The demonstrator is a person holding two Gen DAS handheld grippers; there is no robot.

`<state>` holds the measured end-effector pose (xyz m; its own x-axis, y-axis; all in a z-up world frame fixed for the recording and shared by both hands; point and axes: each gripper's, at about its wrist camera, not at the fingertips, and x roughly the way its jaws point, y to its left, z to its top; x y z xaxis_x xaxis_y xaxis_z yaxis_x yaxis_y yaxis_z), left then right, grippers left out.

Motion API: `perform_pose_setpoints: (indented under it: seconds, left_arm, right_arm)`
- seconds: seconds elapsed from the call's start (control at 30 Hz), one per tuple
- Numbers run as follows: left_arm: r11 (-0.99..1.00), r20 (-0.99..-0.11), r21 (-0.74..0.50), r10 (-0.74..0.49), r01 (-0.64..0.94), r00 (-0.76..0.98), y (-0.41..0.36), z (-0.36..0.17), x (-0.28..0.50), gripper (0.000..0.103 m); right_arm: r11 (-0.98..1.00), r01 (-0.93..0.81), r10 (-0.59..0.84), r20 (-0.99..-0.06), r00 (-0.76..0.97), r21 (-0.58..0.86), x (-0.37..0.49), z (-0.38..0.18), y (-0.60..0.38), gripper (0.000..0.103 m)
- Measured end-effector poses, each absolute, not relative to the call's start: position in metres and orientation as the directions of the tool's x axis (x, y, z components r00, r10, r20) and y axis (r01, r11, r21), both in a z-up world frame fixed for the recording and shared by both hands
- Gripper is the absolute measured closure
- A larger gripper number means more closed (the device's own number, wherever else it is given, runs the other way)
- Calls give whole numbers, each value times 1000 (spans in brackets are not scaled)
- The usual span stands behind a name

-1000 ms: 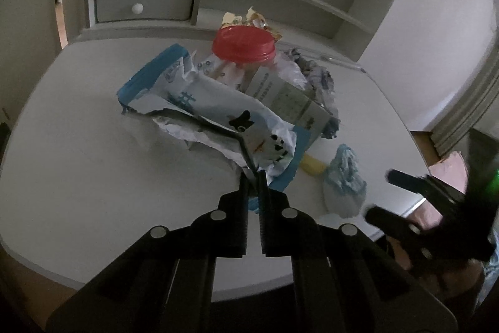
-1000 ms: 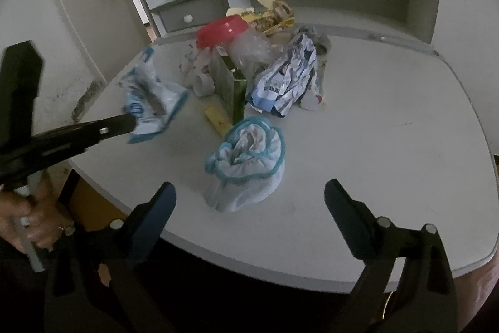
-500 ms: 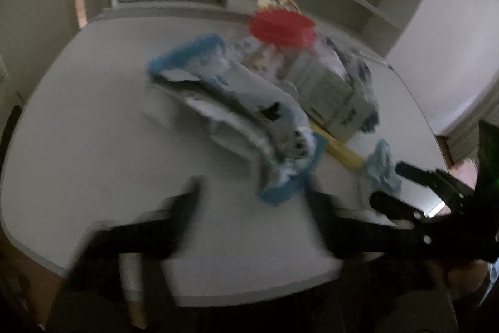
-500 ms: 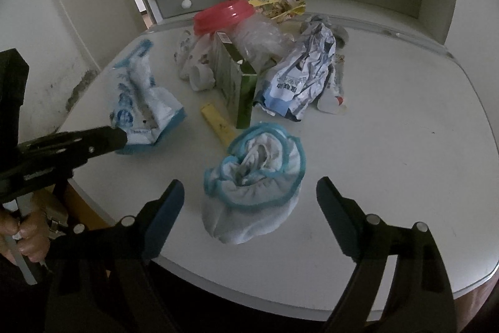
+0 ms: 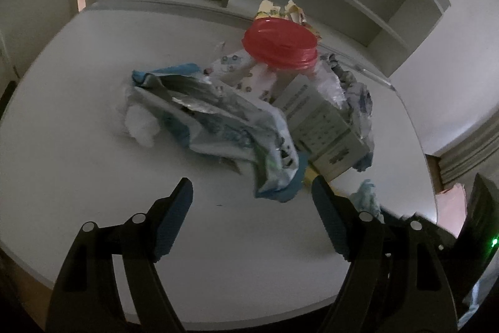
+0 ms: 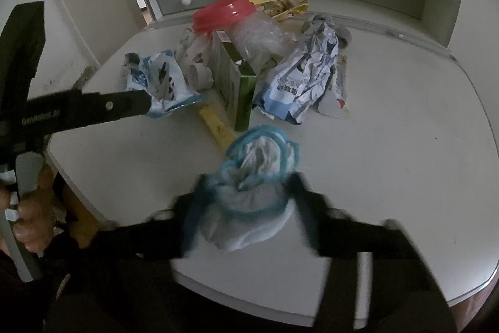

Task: Collect trash
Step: 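Grasp the blue-white wipes packet with the left tool while the right tool grasps the blue-rimmed white cloth, then carry both items over the black bin and open both tools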

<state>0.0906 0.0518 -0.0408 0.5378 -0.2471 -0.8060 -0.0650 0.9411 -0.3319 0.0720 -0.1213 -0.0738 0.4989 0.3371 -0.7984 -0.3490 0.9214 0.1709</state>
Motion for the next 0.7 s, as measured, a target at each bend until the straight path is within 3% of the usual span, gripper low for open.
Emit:
perform_pose_setpoints:
  seconds: [0.2,0.23,0.27,0.33,0.37,0.57,0.7]
  left_arm:
    - [939,-820,-327,-225,-109,527,51,-49,103,28]
    - [937,-815,-331,-225,-110,534,52,-50,104,37]
    - [937,-809,-333,-228,-104,542,52,-50,104,57]
    - [932,-800,-352,-250,-89,546,52,-51,101,81]
    - [930,-792,-359,-261,-75,551,51,-50,99,84]
    - [972,-725,-233,-161,-18,670,40,-13,71,87]
    - [975,-670,-164,-221,149,709,-7,25,66,87]
  right_arm:
    - [914,-373,346,-785,513,160,66,-71,-124,87]
    - [913,-375,352,-780,518,163,65,-69,-125,88]
    - [911,-378,355,-777,519,164,64,-67,-126,88]
    - [910,-380,361,-768,529,167,60,-61,-128,88]
    - [909,-381,366,-761,535,169,58,-58,-130,88]
    - [922,-338,369,-701,610,191,36,-28,-169,88]
    - [954,-206,301,-658,690,220,14,-10,-242,88]
